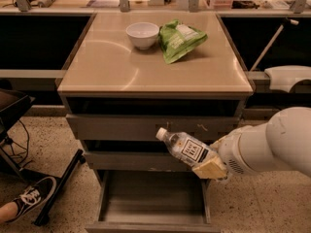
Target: Place blue plastic bottle into bottom drawer
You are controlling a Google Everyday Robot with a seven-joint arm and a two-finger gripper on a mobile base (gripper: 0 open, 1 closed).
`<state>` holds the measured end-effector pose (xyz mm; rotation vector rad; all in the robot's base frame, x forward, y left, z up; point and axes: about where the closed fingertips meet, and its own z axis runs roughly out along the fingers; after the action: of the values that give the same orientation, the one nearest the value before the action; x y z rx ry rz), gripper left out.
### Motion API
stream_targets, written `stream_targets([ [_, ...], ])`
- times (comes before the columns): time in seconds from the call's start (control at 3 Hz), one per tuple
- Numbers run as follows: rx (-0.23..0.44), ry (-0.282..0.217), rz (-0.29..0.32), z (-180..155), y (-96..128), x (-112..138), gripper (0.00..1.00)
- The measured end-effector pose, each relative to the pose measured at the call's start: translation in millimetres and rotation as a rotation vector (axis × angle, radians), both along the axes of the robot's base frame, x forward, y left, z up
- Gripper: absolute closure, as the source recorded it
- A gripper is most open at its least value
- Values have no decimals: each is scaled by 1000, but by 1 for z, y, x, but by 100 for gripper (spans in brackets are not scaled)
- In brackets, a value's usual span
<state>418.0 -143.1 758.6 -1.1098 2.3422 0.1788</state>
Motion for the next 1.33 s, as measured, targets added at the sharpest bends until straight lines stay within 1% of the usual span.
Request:
stream_targets([
  [0.33, -40, 1, -35, -22, -2, 0, 100],
  [0.67, -83, 57, -81, -113, -17, -12, 100],
  [1.0, -93, 132, -105, -236, -37, -12, 100],
  [1.33, -95, 126, -105, -233, -37, -12, 100],
])
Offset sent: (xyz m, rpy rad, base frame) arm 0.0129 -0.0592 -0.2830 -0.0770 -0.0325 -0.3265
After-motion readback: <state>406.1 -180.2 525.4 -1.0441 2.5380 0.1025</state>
